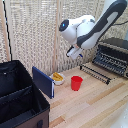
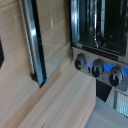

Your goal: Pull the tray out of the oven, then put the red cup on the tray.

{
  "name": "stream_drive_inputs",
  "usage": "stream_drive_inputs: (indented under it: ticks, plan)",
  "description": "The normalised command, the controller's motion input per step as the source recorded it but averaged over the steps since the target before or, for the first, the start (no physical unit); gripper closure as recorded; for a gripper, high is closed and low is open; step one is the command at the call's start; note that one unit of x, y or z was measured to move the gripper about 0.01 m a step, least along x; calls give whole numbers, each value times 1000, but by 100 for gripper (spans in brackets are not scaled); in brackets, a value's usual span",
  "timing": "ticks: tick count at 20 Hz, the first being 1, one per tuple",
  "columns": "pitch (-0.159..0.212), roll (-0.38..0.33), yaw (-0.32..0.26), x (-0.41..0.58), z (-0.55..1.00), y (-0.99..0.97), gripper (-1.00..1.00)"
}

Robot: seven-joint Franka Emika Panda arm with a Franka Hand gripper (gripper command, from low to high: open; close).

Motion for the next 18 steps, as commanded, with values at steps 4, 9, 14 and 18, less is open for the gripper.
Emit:
stream_drive_inputs:
  ticks: [4,9,14,18]
  plan:
    - [0,-222,85,71,-155,-575,-100]
    - [0,-187,36,0,-138,-614,-100]
    - [0,-182,42,1,-94,-594,-100]
    - [0,-213,45,0,-34,-570,-100]
